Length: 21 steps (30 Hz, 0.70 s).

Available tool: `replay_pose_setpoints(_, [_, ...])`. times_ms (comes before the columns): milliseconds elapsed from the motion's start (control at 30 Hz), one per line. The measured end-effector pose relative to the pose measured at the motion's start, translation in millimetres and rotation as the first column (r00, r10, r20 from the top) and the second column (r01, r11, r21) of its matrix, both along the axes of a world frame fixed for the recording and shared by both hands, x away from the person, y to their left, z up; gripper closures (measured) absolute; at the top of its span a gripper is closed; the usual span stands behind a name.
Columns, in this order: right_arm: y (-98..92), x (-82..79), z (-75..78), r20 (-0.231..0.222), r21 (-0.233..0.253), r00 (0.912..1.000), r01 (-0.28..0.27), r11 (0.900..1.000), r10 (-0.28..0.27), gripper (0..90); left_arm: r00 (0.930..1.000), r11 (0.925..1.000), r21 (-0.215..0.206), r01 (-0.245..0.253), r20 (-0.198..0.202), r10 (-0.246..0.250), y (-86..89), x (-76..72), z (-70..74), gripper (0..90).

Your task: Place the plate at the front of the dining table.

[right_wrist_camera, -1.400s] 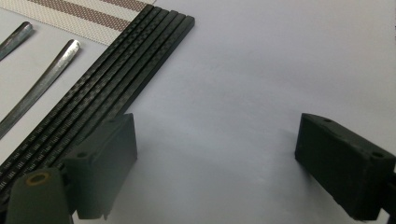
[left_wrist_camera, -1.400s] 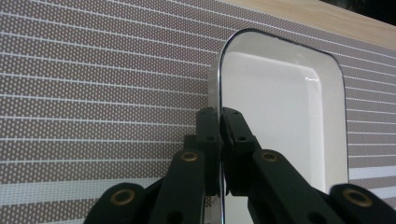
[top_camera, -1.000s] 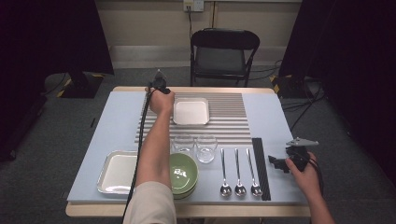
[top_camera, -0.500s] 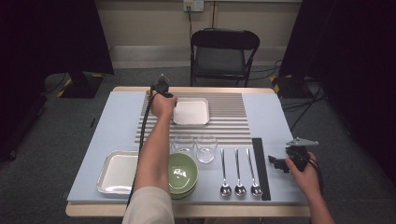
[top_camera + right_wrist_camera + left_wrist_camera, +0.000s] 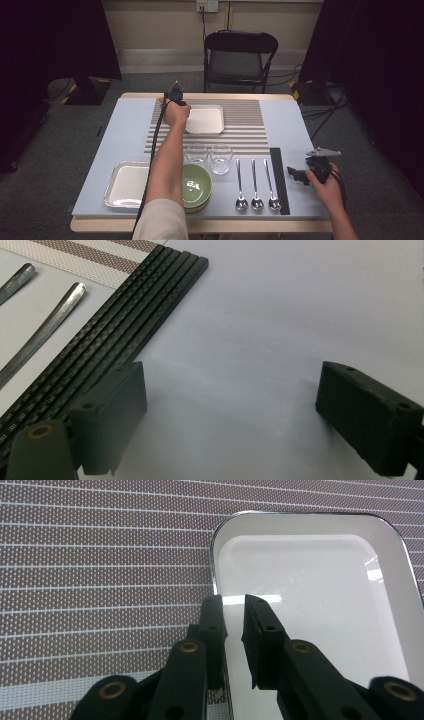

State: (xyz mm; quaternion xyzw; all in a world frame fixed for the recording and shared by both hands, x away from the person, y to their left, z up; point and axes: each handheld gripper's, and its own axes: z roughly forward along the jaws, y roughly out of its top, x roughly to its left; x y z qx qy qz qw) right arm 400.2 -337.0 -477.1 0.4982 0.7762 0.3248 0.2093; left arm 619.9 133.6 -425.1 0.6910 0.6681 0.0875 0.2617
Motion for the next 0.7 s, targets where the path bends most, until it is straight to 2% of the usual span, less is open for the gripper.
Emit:
replay_pose_setpoints(133, [0.1,0.0,0.0,-0.001,0.001,1.0000,0.001,1.000,-0.001,11.5,0.9998,0.9999,0.003,0.010,-0.015,-0.010,-2.0,0.8,-2.8,83.1])
replay_pose_setpoints(400, [0.0,0.1,0.0,-0.001,0.002,1.0000,0.001,1.000,-0.001,11.5,0.9996,0.9997,0.012,0.021,-0.021,-0.020,-6.3,2.3,-7.9,90.0])
replay_pose_setpoints(500, [0.0,0.0,0.0,-0.001,0.003,1.0000,0.001,1.000,-0.001,11.5,0.9998,0.9996,0.025,0.015,-0.012,-0.015,-7.4,2.4,-8.0,90.0])
replay_pose_setpoints(600, [-0.1,0.1,0.0,0.000,0.002,1.0000,0.001,1.000,-0.001,11.5,1.0000,0.9999,0.012,0.001,0.004,-0.001,-7.4,2.5,-5.2,85.0])
replay_pose_setpoints(700, [0.0,0.1,0.0,-0.001,0.002,1.0000,0.002,1.000,-0.002,11.5,0.9996,0.9996,0.023,-0.015,0.023,0.015,-4.0,2.1,-1.0,82.1])
